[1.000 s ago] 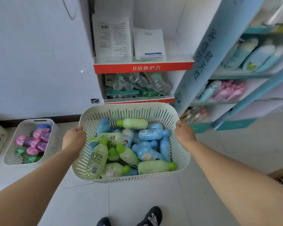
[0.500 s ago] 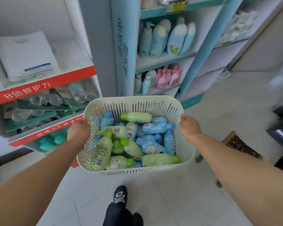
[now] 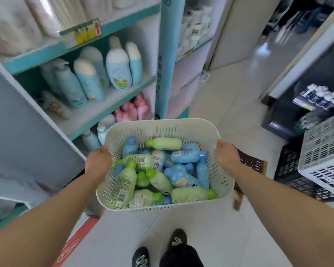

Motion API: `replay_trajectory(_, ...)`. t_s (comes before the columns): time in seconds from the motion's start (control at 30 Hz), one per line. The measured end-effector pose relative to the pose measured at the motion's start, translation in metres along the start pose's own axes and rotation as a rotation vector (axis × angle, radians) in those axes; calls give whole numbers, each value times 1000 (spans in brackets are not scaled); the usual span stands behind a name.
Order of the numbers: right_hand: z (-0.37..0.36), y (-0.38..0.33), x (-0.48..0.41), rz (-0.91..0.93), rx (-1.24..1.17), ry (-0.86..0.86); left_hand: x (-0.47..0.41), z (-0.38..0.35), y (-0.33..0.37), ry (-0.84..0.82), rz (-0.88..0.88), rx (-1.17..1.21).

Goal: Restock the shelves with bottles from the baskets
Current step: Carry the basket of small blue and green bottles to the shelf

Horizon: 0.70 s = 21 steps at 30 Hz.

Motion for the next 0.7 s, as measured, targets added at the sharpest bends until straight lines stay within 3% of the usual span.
replay_trajectory(0.4, 63, 60, -172, -67, -17, -2, -67, -139, 156, -126, -100, -261)
replay_trajectory(0.7, 109, 82, -303, -183, -72, 13, -137, -242, 277, -188, -150, -262)
Point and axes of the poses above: each hand's wrist, its own x-axis away from the middle knuckle, its own z-axis out of the back of the hand, y = z × x, the point moved 3 cm from there along -x, towards the middle knuckle, and after that the axes turned 1 degree about -y, right-handed, at the moved point
